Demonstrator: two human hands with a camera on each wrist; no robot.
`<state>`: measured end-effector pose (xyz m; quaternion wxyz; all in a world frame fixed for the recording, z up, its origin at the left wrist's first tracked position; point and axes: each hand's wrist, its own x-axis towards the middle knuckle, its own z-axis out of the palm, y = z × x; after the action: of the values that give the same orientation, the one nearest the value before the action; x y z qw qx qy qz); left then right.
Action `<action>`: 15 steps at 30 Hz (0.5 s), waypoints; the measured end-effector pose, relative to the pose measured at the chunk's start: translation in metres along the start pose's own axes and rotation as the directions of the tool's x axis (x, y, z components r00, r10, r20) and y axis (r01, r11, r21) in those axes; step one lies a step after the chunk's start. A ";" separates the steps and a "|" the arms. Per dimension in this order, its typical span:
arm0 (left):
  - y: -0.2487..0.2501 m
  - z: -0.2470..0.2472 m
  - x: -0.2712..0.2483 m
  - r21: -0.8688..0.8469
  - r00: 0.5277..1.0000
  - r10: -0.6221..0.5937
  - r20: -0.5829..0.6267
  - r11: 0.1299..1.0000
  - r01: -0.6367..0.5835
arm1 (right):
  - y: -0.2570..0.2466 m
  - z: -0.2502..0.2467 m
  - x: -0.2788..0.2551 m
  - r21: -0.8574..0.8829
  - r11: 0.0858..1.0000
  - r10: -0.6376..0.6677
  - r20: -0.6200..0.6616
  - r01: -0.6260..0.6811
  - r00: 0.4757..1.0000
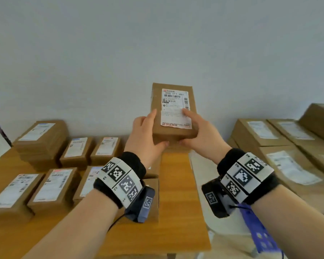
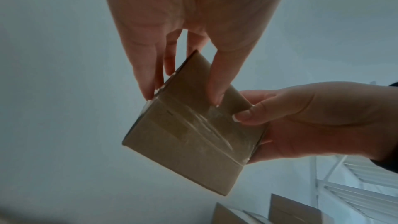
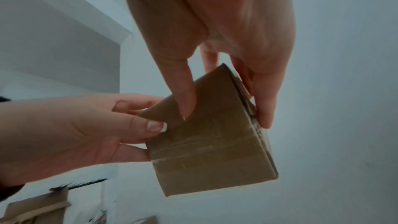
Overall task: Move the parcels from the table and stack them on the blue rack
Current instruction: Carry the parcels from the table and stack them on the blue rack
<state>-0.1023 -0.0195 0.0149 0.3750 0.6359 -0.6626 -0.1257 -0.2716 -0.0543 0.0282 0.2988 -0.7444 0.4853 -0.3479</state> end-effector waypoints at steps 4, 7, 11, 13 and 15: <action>0.064 0.031 -0.002 -0.079 0.996 0.078 0.036 0.994 -0.075 | 0.015 -0.070 -0.040 -0.051 0.998 0.023 -0.124 -0.030 0.992; 0.088 0.048 0.005 -0.086 0.989 0.133 0.058 0.988 -0.127 | 0.021 -0.099 -0.054 -0.067 0.997 0.031 -0.188 -0.044 0.982; 0.126 0.072 0.013 -0.107 0.973 0.193 0.127 0.978 -0.179 | 0.033 -0.137 -0.073 -0.046 0.995 0.075 -0.276 -0.091 0.958; 0.141 0.082 0.016 -0.123 0.963 0.216 0.160 0.973 -0.198 | 0.040 -0.151 -0.079 -0.047 0.992 0.096 -0.306 -0.115 0.947; 0.153 0.095 0.018 -0.135 0.951 0.244 0.188 0.966 -0.221 | 0.048 -0.164 -0.085 -0.053 0.988 0.120 -0.340 -0.147 0.933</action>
<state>-0.2772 -0.0419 0.0540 0.3527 0.5150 -0.7598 -0.1819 -0.4531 -0.0097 0.0657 0.2054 -0.6505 0.5917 -0.4296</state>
